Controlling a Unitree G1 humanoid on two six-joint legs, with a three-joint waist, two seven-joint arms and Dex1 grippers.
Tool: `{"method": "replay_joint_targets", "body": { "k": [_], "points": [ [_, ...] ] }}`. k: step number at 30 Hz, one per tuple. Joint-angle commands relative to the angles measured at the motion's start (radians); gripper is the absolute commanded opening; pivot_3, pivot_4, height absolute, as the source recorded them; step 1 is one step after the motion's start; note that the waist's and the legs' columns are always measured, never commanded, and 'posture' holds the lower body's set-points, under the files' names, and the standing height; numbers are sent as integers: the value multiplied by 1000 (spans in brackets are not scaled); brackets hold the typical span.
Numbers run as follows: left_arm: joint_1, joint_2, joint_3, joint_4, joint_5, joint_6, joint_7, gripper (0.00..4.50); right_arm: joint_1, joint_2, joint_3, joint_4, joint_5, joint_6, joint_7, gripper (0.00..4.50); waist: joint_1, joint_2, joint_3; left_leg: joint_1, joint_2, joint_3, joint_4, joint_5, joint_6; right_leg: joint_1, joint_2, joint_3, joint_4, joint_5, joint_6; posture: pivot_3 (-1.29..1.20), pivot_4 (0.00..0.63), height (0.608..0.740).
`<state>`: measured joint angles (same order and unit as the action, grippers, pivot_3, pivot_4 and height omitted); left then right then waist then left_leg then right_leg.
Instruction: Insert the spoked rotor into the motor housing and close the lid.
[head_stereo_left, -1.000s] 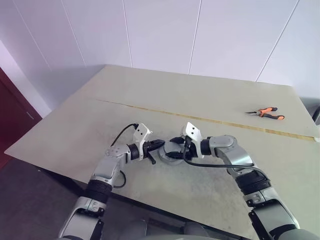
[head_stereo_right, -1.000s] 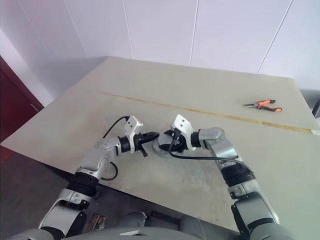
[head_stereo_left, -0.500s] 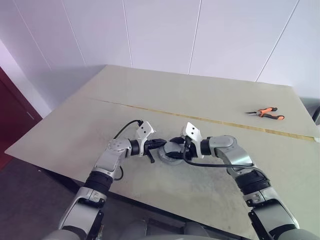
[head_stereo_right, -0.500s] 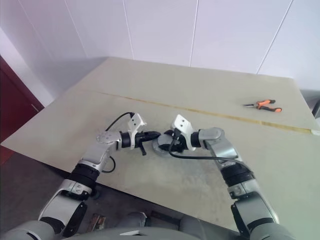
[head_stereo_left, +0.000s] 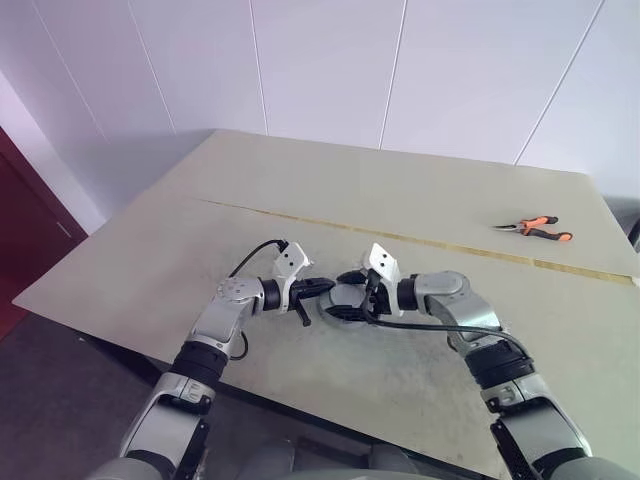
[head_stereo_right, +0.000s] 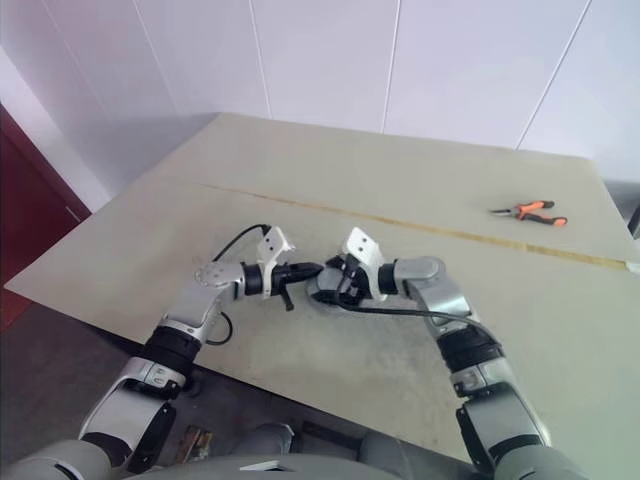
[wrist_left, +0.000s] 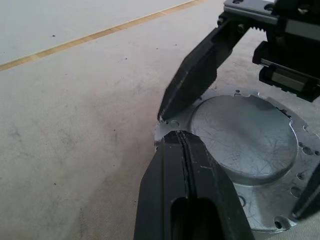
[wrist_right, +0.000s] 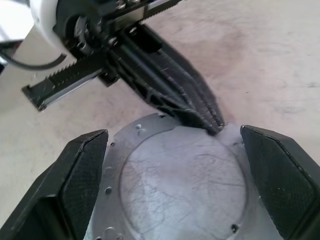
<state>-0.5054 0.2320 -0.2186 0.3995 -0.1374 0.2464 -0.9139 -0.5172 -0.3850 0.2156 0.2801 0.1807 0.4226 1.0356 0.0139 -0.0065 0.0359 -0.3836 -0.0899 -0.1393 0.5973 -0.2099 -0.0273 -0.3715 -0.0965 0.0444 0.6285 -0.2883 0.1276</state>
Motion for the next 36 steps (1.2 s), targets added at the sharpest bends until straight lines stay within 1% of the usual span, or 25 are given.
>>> {"method": "replay_joint_targets", "body": {
  "k": [1, 5, 8, 11, 14, 16, 18, 21, 23, 25, 29, 36],
  "points": [
    [16, -1, -36, 18, 14, 6, -30, 0, -63, 3, -78, 20, 48, 18, -24, 4450, 0, 0, 0, 0, 0, 0, 0, 0, 0, 0, 0, 0, 0, 0, 0, 0, 0, 740],
    [17, -1, -38, 17, 15, 5, -29, 0, -102, -15, -135, 49, 91, 71, -22, 4450, 0, 0, 0, 0, 0, 0, 0, 0, 0, 0, 0, 0, 0, 0, 0, 0, 0, 740],
    [18, -3, -39, 19, 19, -2, -26, 0, -119, -54, -142, 82, 92, 130, -8, 4450, 0, 0, 0, 0, 0, 0, 0, 0, 0, 0, 0, 0, 0, 0, 0, 0, 0, 740],
    [18, -4, -40, 20, 21, -6, -25, 0, -101, -110, -116, 70, 112, 229, 64, 4450, 1, 0, 0, -2, 0, 0, 0, 0, 0, 0, 0, 0, 0, 0, 0, 0, 0, 740],
    [17, -5, -40, 24, 22, -13, -23, 0, -80, -133, -107, 63, 135, 319, 99, 4450, 0, 0, 0, -3, 0, 0, 0, 0, 0, 0, 0, 0, 1, 0, 0, 0, 0, 740],
    [16, -7, -39, 28, 23, -16, -21, 0, -33, -146, -84, 6, 176, 385, 153, 4450, 1, 0, 0, -3, 0, 0, 0, 0, 0, 0, 0, 0, 1, 0, 0, 0, 0, 740],
    [16, -8, -38, 28, 23, -18, -20, 0, 17, -151, -59, -56, 203, 437, 178, 4450, 1, 0, 0, -3, 0, 0, 0, 0, 0, 0, 0, 0, 1, 0, 0, 0, 0, 740],
    [16, -9, -36, 31, 24, -22, -19, 0, 59, -122, -81, -119, 288, 545, 181, 4450, -3, 0, 0, -4, 0, 0, 1, 0, 0, 0, -1, 1, 1, 0, 0, 0, 0, 740],
    [15, -10, -35, 33, 25, -25, -19, 0, 49, -72, -158, -109, 363, 609, 147, 4450, -6, -1, 1, -4, 0, 1, 1, 0, 0, -1, 0, 1, 2, 0, 0, 0, 0, 740],
    [15, -10, -34, 34, 26, -27, -18, 0, 40, -47, -201, -113, 405, 651, 126, 4450, -5, -1, 1, -4, 0, 1, 1, 0, 0, -1, 0, 1, 3, 0, 0, 0, 0, 740],
    [13, -14, -34, 35, 28, -29, -16, 0, 37, -36, -221, -109, 419, 662, 89, 4450, -1, -1, 1, -4, 0, 1, 1, 0, 0, -1, 0, 1, 2, 0, 0, 0, 0, 740],
    [12, -16, -29, 38, 32, -34, -15, 0, 16, 14, -265, -78, 430, 636, 5, 4450, -2, -1, 1, -5, 0, 1, 1, 0, 0, -2, 0, 1, 2, 0, 0, 0, 0, 740]
  ]
}}
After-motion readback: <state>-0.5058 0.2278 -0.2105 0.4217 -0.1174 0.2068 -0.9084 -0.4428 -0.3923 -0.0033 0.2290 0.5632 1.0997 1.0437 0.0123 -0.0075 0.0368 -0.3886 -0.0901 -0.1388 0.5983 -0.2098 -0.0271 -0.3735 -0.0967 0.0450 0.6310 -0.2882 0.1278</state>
